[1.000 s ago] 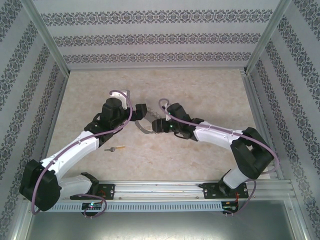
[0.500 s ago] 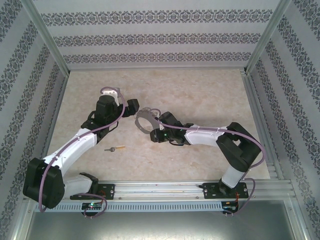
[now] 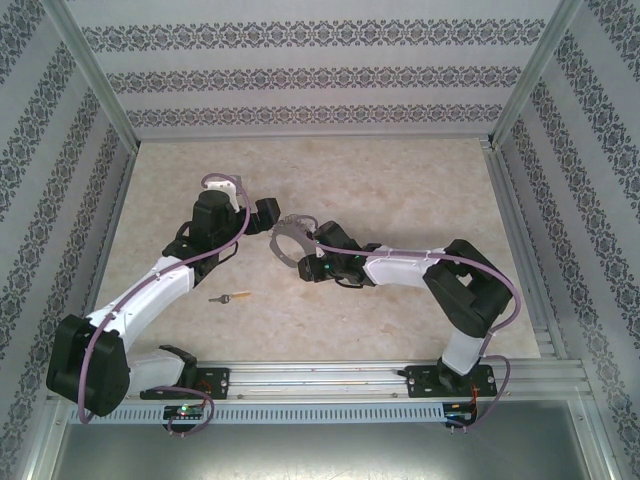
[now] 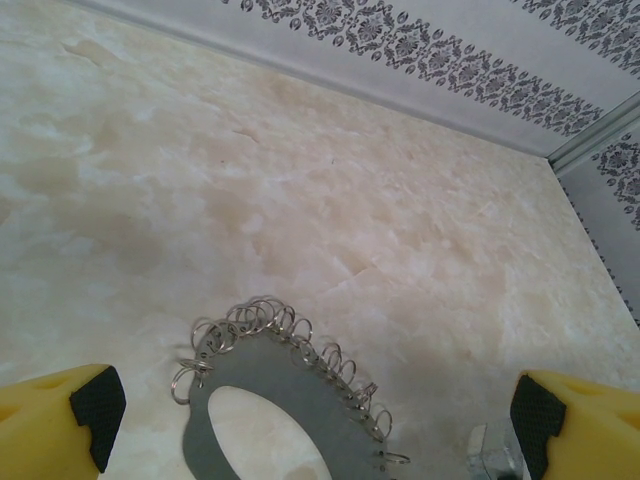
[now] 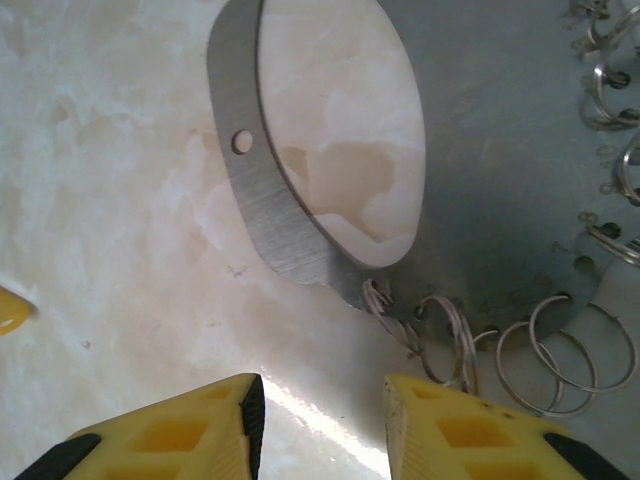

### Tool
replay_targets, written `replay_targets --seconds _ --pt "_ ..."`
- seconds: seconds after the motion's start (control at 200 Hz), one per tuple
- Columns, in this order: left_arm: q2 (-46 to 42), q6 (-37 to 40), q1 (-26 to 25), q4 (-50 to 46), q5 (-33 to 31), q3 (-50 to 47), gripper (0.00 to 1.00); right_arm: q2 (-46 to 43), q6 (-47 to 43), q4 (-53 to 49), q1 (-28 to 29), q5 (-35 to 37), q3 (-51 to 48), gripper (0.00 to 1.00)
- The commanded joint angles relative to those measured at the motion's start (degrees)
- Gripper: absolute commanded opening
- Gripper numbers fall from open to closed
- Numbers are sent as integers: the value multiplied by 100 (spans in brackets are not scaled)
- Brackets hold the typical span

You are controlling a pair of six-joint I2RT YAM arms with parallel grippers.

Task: Put the keys on the keyring

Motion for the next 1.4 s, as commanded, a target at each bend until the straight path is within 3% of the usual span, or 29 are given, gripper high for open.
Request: replay_targets --seconds 0.0,0.809,1.394 --pt "5 -50 37 266 80 -44 100 112 -59 5 -78 160 137 38" --pt "40 -59 41 337 138 -67 100 560 -100 -4 -193 124 603 39" --pt "90 -77 38 375 187 -53 100 486 -54 -92 -193 306 482 29"
